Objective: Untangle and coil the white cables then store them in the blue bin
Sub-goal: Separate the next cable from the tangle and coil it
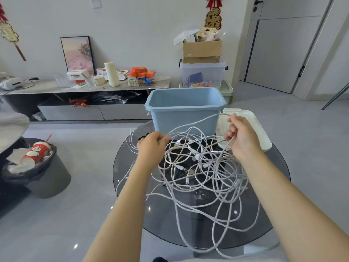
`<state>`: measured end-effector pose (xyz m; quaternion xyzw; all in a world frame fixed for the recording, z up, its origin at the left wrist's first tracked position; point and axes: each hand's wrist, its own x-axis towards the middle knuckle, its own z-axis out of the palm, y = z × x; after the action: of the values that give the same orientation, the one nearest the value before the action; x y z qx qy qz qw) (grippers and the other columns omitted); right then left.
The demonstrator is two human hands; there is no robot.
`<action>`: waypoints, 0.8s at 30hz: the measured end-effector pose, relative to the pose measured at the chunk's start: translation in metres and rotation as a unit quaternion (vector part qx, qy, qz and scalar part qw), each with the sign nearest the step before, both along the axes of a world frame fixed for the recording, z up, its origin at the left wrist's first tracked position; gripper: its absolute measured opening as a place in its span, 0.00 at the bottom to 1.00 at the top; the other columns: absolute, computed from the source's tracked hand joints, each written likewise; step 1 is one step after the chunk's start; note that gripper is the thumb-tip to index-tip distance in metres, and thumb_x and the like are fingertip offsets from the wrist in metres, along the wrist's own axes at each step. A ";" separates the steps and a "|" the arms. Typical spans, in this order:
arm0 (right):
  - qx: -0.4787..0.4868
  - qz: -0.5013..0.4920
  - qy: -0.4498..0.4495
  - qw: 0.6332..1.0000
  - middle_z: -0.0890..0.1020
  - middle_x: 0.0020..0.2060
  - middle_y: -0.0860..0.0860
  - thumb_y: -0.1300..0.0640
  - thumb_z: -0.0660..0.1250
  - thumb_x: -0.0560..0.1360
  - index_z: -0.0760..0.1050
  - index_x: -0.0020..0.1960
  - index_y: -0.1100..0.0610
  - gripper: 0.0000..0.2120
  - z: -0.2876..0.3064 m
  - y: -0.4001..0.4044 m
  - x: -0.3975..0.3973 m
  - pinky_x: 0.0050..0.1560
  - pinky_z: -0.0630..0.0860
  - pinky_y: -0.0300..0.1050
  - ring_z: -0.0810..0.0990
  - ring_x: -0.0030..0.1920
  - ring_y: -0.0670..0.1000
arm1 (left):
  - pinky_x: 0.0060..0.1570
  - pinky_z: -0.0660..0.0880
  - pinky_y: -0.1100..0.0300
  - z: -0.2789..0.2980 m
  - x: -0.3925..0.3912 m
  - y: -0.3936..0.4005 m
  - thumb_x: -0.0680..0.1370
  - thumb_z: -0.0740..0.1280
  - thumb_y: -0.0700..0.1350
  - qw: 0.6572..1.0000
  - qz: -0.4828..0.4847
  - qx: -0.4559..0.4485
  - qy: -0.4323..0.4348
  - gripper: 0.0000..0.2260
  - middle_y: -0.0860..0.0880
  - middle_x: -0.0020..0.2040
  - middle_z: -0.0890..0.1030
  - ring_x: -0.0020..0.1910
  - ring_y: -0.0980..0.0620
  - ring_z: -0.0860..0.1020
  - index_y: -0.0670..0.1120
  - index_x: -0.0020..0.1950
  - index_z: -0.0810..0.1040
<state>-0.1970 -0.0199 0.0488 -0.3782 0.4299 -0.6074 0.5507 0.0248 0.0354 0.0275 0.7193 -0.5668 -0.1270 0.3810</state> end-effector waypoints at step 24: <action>-0.100 0.143 0.174 0.969 0.83 0.40 0.56 0.64 0.58 0.80 0.75 0.46 0.57 0.09 0.026 0.018 0.029 0.40 0.82 0.42 0.83 0.34 0.49 | 0.39 0.67 0.57 0.005 0.021 0.003 0.81 0.59 0.49 0.914 0.174 -0.169 0.325 0.09 0.54 0.34 0.72 0.31 0.54 0.68 0.47 0.48 0.77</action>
<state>-0.1684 -0.0021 0.0746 -0.5889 0.3976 -0.4871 0.5078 0.0456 0.0383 0.0327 0.6507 -0.2902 -0.1877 0.6761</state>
